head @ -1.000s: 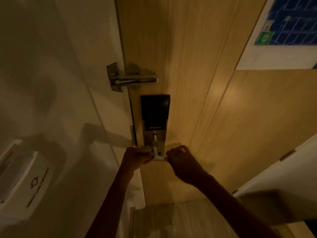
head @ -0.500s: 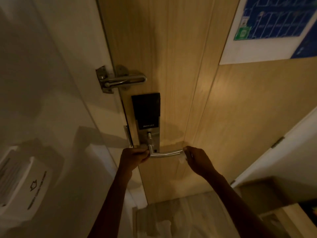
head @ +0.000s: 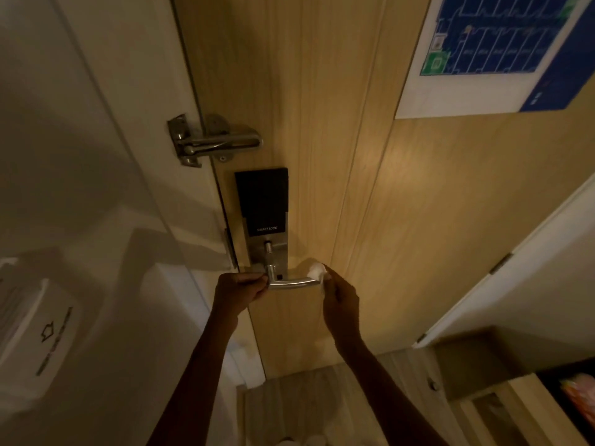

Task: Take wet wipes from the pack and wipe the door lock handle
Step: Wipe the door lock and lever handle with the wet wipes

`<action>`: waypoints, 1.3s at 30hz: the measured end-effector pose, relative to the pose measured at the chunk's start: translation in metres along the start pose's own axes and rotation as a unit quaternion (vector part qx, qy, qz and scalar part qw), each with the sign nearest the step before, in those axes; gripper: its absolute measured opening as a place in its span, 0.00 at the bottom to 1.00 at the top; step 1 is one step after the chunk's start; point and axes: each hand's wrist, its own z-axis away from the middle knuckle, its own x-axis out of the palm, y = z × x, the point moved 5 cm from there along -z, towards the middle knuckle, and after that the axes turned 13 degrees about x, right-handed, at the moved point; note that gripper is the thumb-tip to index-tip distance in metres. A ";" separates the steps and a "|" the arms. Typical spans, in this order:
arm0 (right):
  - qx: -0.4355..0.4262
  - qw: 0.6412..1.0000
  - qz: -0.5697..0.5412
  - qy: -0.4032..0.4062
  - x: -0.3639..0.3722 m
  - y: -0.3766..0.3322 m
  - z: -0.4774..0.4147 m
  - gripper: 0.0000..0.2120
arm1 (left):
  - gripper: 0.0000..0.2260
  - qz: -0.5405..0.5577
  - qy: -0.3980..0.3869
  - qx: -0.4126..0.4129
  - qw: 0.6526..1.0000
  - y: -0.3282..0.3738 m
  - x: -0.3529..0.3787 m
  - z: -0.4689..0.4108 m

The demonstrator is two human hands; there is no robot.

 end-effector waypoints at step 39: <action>-0.141 0.979 0.122 0.077 -0.026 -0.020 -0.013 0.06 | 0.08 0.026 0.003 0.007 1.000 0.003 0.003 0.006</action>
